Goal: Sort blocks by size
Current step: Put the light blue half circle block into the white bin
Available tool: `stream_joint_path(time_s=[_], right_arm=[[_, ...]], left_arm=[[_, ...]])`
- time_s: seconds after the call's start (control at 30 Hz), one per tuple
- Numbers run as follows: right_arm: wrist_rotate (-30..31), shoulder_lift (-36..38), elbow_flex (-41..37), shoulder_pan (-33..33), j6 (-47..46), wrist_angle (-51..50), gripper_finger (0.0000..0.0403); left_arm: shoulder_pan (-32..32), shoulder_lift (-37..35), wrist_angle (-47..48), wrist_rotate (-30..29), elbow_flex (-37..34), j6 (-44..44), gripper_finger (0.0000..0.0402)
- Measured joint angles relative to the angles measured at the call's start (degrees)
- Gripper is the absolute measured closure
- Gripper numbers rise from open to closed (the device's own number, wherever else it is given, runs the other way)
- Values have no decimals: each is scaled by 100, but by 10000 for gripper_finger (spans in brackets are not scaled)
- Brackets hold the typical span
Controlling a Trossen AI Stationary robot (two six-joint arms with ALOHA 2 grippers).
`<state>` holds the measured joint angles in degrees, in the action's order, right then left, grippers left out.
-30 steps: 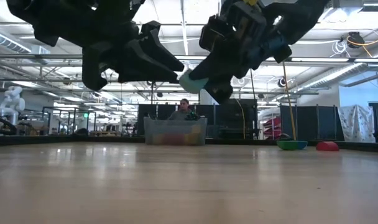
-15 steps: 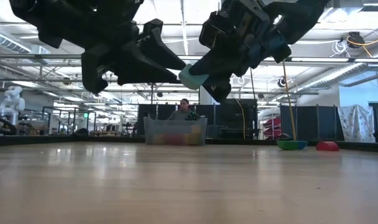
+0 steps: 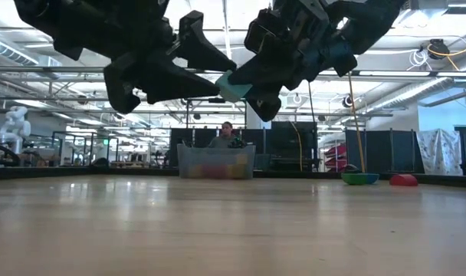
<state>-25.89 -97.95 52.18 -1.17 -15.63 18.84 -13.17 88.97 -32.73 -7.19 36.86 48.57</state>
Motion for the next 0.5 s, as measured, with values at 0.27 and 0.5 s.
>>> stream_joint_path(time_s=[0.27, 0.5], right_arm=[[2, 0, 0, 0, -17, -3, 344], [-22, -26, -20, 5, -10, -338, 344]], left_arm=[[59, 170, 6, 280, 260, 40, 132], [140, 709, -7, 355, 467, 190, 132]])
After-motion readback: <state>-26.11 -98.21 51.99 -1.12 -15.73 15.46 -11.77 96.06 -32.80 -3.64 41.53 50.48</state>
